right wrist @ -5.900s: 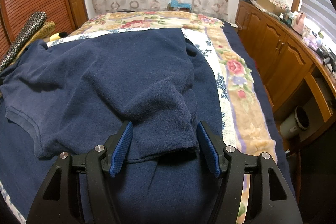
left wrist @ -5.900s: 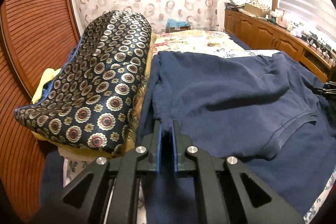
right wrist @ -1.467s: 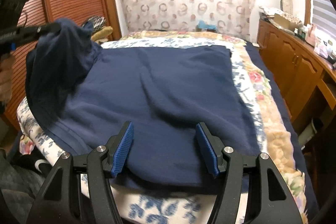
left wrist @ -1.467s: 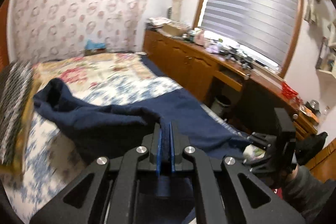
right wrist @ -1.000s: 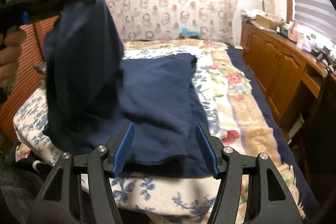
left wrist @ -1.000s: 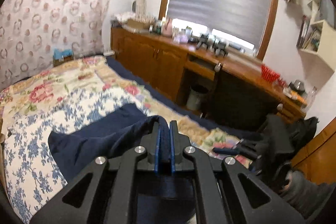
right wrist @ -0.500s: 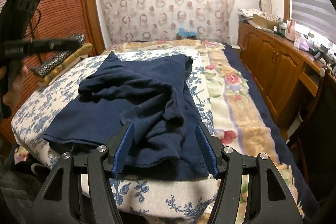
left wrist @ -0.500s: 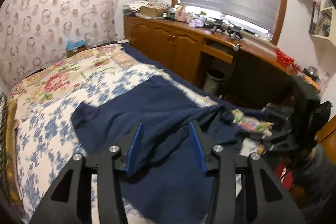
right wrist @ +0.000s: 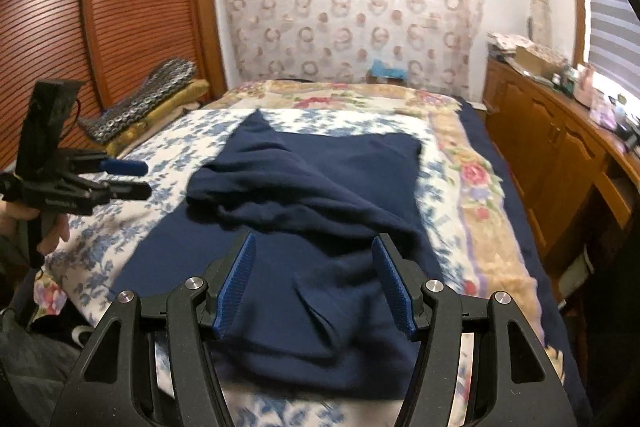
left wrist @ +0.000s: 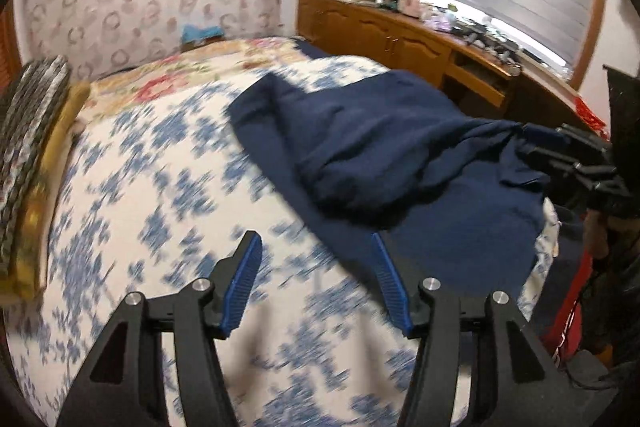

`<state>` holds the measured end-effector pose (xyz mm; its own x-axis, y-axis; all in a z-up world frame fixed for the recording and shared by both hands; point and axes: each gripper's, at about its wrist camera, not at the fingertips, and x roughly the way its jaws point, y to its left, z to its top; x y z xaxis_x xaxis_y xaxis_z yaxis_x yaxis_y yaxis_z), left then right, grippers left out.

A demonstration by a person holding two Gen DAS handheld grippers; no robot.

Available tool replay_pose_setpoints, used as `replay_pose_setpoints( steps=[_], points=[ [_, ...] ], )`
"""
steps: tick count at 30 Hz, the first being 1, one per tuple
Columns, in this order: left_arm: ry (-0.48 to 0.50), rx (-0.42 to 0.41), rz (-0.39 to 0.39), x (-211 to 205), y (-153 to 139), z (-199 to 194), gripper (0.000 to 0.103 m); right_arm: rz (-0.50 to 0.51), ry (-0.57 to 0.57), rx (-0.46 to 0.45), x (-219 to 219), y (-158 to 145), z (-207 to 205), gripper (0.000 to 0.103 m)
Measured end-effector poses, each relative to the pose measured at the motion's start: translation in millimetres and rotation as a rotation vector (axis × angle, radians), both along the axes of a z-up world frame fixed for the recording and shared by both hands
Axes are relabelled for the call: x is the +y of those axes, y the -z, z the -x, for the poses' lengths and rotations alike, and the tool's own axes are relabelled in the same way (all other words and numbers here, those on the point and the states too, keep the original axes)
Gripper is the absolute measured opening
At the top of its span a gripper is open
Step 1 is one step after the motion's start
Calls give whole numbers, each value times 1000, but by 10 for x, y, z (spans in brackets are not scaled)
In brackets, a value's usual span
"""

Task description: Fold small clothes

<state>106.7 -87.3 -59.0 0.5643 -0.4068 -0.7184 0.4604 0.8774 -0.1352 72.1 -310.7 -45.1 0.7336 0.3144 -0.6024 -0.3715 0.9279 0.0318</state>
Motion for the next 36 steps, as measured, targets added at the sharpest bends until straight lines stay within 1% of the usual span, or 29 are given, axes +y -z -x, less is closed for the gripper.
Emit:
replay_pose_setpoints(
  steps=[4,11,21,26,36],
  points=[
    [-40,14,3,190,89,18,56,17,-52,7,245,-3,-140,62],
    [-86,10,5,420,160,37,56,39,-129,29,621,8,-339,62],
    [-125,19,3,582,247,90,56,99,-212,63,1032,76,-566,62],
    [-137,46,-27,590,370,57,56,147,-253,91,1251,179,-696,62],
    [-126,-1,-108,496,433,88,58,278,-315,159,1537,475,-865,62]
  ],
)
